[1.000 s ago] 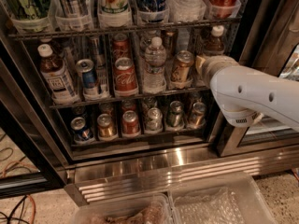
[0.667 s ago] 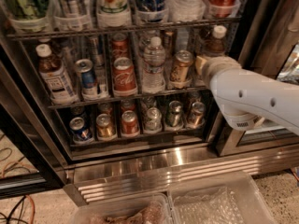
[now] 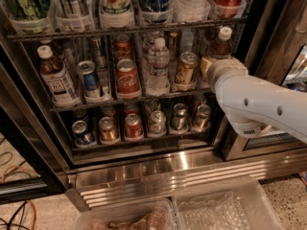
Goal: Pick blue plastic bottle from middle shelf of fridge
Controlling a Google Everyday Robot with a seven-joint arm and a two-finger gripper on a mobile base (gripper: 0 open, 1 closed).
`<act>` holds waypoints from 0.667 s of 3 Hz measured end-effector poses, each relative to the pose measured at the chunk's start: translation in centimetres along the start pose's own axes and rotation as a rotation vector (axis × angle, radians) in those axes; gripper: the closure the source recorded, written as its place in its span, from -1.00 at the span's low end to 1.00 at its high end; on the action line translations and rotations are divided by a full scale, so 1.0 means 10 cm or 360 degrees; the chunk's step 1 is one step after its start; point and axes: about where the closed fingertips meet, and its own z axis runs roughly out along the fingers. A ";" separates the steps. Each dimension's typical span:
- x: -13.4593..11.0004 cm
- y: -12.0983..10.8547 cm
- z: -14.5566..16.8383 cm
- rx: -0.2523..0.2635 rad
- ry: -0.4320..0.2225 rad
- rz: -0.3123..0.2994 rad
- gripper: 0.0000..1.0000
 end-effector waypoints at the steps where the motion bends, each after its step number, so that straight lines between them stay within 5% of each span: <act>1: -0.03 0.01 -0.04 0.0000 -0.0023 -0.0007 1.00; 2: -0.06 0.03 -0.10 -0.0001 -0.0051 -0.0016 1.00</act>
Offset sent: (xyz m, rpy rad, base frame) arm -0.1495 0.0587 0.1259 -0.1727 -0.4502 0.0587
